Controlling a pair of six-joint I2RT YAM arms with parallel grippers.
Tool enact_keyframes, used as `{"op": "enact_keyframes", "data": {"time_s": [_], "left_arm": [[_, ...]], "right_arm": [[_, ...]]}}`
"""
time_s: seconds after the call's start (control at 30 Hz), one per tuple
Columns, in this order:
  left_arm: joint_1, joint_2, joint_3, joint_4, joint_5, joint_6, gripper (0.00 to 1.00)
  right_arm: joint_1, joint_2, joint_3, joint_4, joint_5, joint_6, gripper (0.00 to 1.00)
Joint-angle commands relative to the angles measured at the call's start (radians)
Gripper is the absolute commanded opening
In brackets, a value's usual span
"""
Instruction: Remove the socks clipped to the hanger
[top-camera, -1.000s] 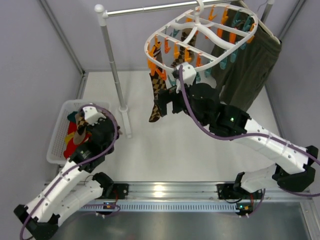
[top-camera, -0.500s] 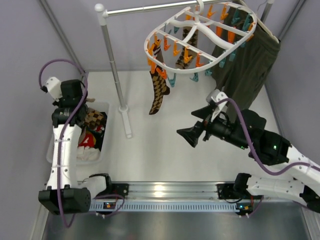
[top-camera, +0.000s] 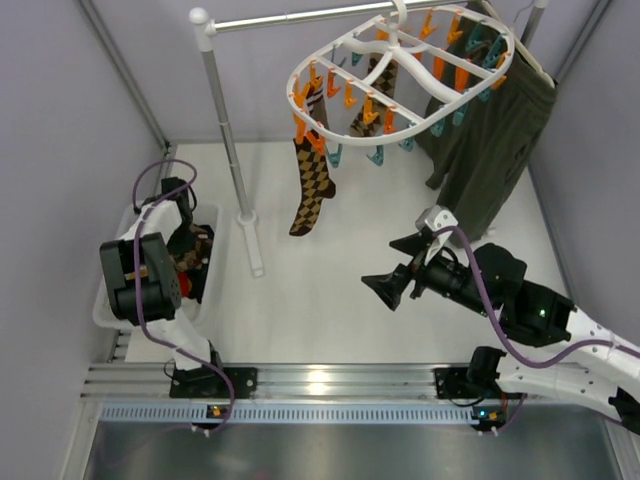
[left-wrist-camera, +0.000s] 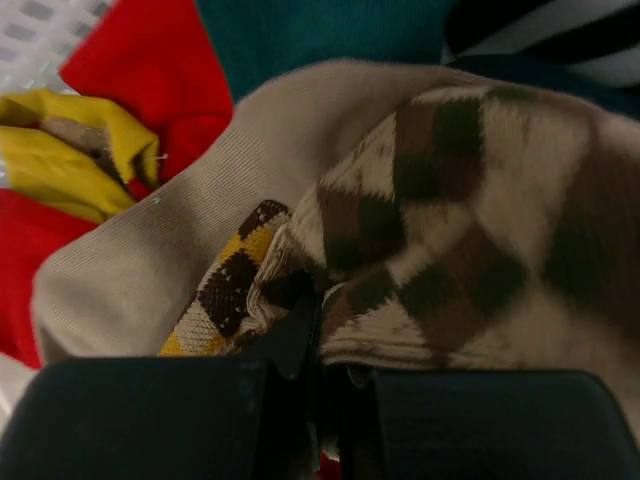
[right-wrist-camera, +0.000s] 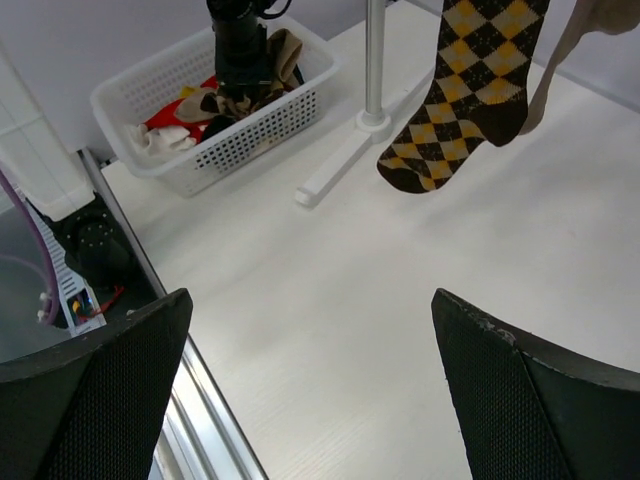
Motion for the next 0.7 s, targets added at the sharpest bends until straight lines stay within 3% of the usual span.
{"op": "enact_keyframes", "data": {"time_s": [0.0,0.1,0.13,0.2,0.23,0.37,0.43,0.47,0.57,0.67], "left_arm": [[0.017,-0.007,-0.042,0.014,0.046,-0.057,0.00],[0.021,-0.065,-0.044,0.011,0.012,-0.077,0.00],[0.024,-0.096,-0.047,0.011,0.001,-0.085,0.07],[0.026,-0.212,-0.053,0.010,-0.014,-0.106,0.21],[0.026,-0.249,-0.051,0.010,-0.019,-0.108,0.37],[0.026,-0.398,-0.007,0.007,-0.013,-0.086,0.72],[0.026,-0.472,0.002,0.005,-0.008,-0.074,0.83],[0.026,-0.495,0.005,0.004,-0.005,-0.068,0.98],[0.026,-0.584,0.013,0.010,0.047,-0.036,0.98],[0.023,-0.660,0.018,0.037,0.290,0.012,0.98]], "right_arm": [[-0.009,-0.018,-0.006,0.084,-0.006,-0.002,0.99],[-0.009,-0.035,-0.015,0.087,0.010,-0.002,0.99],[-0.009,-0.038,-0.016,0.087,0.013,-0.002,0.99],[-0.009,-0.050,-0.019,0.081,0.020,-0.002,0.99],[-0.009,-0.055,-0.019,0.080,0.034,-0.002,0.99],[-0.009,-0.061,-0.010,0.075,0.054,-0.002,0.99],[-0.009,-0.059,-0.004,0.067,0.060,-0.002,0.99],[-0.009,-0.055,-0.002,0.063,0.065,0.002,0.99],[-0.009,-0.058,-0.004,0.060,0.077,0.012,1.00],[-0.009,-0.075,-0.032,0.096,0.106,0.038,0.99]]}}
